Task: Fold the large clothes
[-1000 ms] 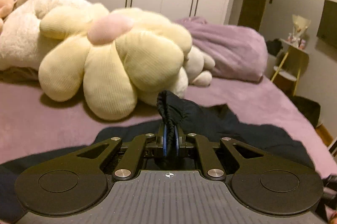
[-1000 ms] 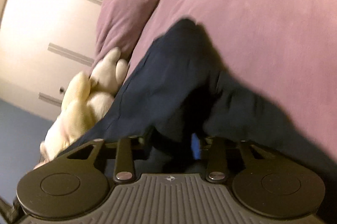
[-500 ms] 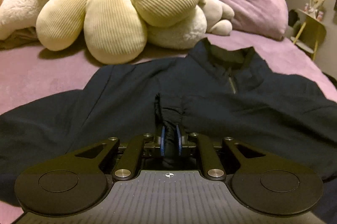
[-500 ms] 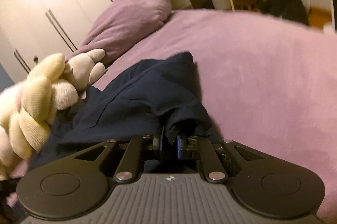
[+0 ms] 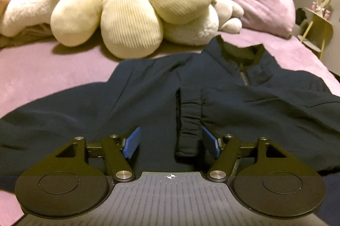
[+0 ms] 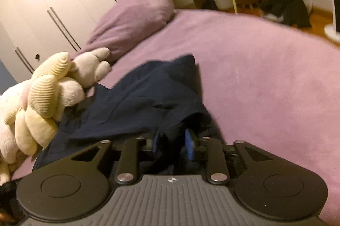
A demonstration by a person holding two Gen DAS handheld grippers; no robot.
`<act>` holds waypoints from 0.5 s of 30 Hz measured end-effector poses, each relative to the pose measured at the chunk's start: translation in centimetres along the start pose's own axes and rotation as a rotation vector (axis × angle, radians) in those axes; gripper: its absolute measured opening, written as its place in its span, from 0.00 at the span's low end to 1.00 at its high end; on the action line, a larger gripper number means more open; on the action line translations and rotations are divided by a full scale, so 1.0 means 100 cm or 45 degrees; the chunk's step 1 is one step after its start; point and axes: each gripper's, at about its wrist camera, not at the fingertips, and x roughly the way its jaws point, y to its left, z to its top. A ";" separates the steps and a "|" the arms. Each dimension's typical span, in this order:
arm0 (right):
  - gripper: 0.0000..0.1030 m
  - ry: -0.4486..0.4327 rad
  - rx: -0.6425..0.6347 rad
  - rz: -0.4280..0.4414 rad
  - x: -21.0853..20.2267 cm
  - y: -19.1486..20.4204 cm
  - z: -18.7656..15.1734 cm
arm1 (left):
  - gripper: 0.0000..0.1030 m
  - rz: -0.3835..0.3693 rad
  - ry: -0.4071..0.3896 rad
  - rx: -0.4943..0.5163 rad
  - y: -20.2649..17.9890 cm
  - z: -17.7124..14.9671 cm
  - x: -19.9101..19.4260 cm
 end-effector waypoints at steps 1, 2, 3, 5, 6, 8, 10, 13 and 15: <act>0.27 -0.033 -0.049 -0.010 -0.008 0.006 -0.001 | 0.72 0.002 0.001 0.006 -0.003 0.000 0.000; 0.27 -0.070 -0.104 -0.026 -0.013 0.014 -0.002 | 0.72 0.008 0.009 0.018 -0.007 0.000 0.002; 0.27 -0.092 -0.152 -0.039 -0.013 0.021 -0.003 | 0.72 0.020 0.020 0.029 -0.011 -0.001 0.005; 0.26 -0.097 -0.257 -0.083 -0.002 0.037 -0.005 | 0.72 0.048 0.053 0.051 -0.018 -0.002 0.015; 0.19 -0.084 -0.299 -0.097 0.006 0.043 -0.007 | 0.73 0.063 0.068 0.056 -0.020 -0.002 0.020; 0.12 -0.065 -0.414 -0.124 0.025 0.053 -0.013 | 0.76 0.078 0.084 0.056 -0.022 -0.005 0.027; 0.08 -0.029 -0.513 -0.182 0.043 0.057 -0.021 | 0.79 0.089 0.081 0.052 -0.022 -0.006 0.031; 0.07 -0.014 -0.539 -0.185 0.056 0.048 -0.023 | 0.83 0.099 0.077 0.053 -0.022 -0.010 0.034; 0.07 -0.017 -0.573 -0.195 0.056 0.049 -0.023 | 0.84 0.101 0.070 0.058 -0.021 -0.011 0.033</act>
